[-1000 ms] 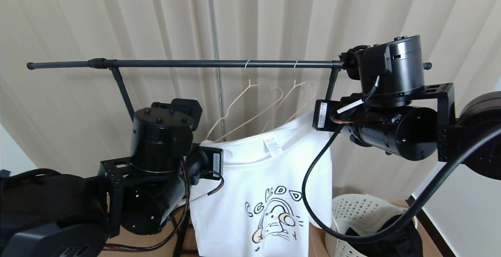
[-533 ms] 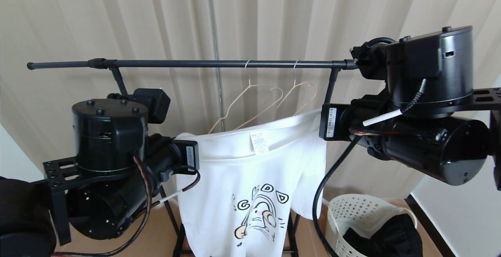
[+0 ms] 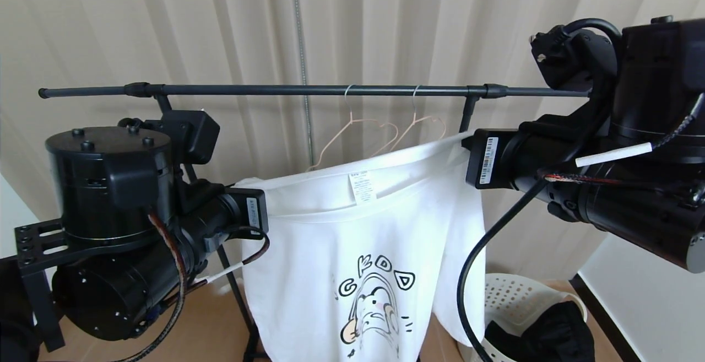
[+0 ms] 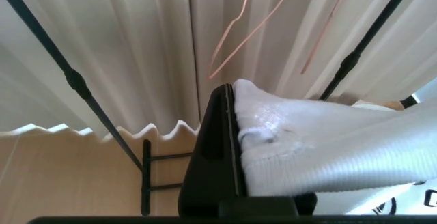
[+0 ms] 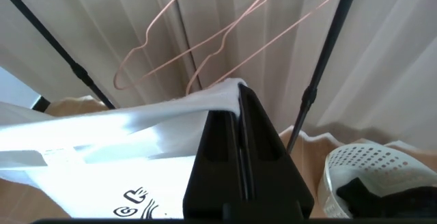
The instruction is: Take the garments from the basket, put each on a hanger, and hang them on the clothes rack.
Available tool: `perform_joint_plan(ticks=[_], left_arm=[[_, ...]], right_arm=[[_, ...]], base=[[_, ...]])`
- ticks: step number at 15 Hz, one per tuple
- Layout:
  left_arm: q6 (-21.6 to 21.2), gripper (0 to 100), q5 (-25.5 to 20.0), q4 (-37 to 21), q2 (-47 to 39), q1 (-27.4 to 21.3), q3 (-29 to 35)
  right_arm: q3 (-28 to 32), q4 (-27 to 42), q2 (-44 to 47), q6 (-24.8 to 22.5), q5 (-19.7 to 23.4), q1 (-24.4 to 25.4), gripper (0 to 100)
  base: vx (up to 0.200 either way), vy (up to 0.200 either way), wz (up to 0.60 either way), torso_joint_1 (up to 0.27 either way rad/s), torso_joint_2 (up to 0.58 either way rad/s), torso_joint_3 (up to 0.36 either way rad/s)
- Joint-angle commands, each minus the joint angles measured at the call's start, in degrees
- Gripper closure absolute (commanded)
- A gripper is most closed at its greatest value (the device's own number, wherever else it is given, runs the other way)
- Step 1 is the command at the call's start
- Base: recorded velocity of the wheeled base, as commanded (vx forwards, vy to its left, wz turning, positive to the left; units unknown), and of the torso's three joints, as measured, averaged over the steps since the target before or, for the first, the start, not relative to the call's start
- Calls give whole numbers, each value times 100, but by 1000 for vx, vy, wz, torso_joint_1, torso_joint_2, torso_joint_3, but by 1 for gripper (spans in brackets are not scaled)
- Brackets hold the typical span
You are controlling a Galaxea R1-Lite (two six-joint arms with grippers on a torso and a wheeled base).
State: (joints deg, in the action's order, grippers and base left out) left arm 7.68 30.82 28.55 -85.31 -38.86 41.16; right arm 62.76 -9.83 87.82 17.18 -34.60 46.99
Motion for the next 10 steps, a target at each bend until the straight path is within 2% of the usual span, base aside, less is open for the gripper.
perform_joint_plan(ticks=[1, 4, 7, 10], left_arm=[[-3, 100, 3, 1, -12, -7, 68], [-179, 100, -14, 10, -170, 63, 305], [-329, 100, -322, 10, -548, 248, 789], [-416, 100, -384, 10, -1216, 353, 1633]], right_arm=[[-132, -98, -46, -92, -3, 3, 100], [-246, -169, -72, -259, -3, 3, 100], [-519, -178, -204, -637, 14, 3, 100], [-668, -178, -204, -751, 23, 73, 100]], base=[[0, 0, 0, 0, 0, 0], [0, 0, 0, 0, 0, 0], [0, 0, 0, 0, 0, 0], [0, 0, 0, 0, 0, 0]])
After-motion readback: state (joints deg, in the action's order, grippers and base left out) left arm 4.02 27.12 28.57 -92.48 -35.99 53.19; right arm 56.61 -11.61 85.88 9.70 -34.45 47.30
